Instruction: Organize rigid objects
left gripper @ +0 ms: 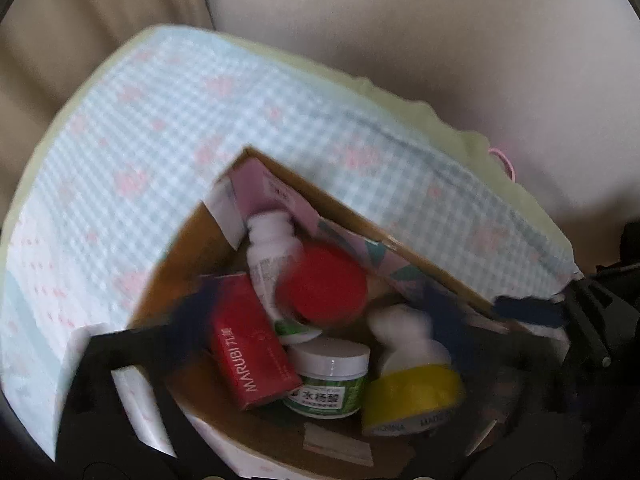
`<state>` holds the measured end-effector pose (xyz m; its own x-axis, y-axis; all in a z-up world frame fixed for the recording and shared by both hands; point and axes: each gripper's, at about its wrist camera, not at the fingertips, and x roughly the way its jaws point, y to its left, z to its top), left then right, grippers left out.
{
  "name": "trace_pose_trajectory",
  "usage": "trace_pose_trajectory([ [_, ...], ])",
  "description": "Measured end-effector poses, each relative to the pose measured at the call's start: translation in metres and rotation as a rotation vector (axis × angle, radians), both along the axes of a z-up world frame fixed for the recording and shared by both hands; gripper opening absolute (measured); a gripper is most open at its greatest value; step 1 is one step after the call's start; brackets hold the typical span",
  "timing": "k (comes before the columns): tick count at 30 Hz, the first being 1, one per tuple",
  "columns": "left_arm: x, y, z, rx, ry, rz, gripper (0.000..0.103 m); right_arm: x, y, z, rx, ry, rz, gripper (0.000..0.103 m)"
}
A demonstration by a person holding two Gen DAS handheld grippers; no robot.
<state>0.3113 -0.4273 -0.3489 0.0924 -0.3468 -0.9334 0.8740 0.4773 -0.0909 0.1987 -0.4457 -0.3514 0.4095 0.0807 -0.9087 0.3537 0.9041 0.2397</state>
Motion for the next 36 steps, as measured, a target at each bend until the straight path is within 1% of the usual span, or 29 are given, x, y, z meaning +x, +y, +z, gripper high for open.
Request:
trace_pose_trajectory([
  [3, 0.003, 0.002, 0.004, 0.004, -0.019, 0.002, 0.103, -0.004, 0.002, 0.003, -0.037, 0.008, -0.010, 0.103],
  [7, 0.006, 0.007, 0.009, 0.005, -0.022, 0.016, 0.103, -0.010, 0.002, 0.004, -0.021, 0.002, -0.017, 0.103],
  [13, 0.001, 0.019, 0.022, -0.001, -0.038, 0.039, 0.103, -0.015, -0.001, 0.013, -0.034, -0.001, -0.030, 0.103],
  [17, -0.006, 0.026, 0.034, -0.012, -0.047, 0.053, 0.103, -0.019, 0.002, 0.021, -0.048, -0.010, -0.027, 0.103],
  [22, -0.019, 0.039, 0.058, -0.034, -0.071, 0.066, 0.103, -0.027, 0.009, 0.039, -0.066, -0.031, -0.021, 0.103],
  [25, -0.028, 0.052, 0.079, -0.058, -0.092, 0.082, 0.103, -0.032, 0.015, 0.056, -0.083, -0.052, -0.011, 0.103],
  [28, -0.036, 0.070, 0.107, -0.072, -0.124, 0.134, 0.103, -0.038, 0.025, 0.079, -0.103, -0.070, 0.000, 0.103],
  [32, -0.045, 0.107, 0.151, -0.130, -0.139, 0.212, 0.103, -0.047, 0.042, 0.125, -0.121, -0.119, 0.014, 0.103],
  [35, -0.055, 0.142, 0.188, -0.165, -0.177, 0.277, 0.103, -0.052, 0.060, 0.158, -0.152, -0.148, 0.040, 0.103],
  [36, -0.058, 0.158, 0.203, -0.179, -0.192, 0.313, 0.103, -0.054, 0.067, 0.168, -0.161, -0.160, 0.052, 0.103],
])
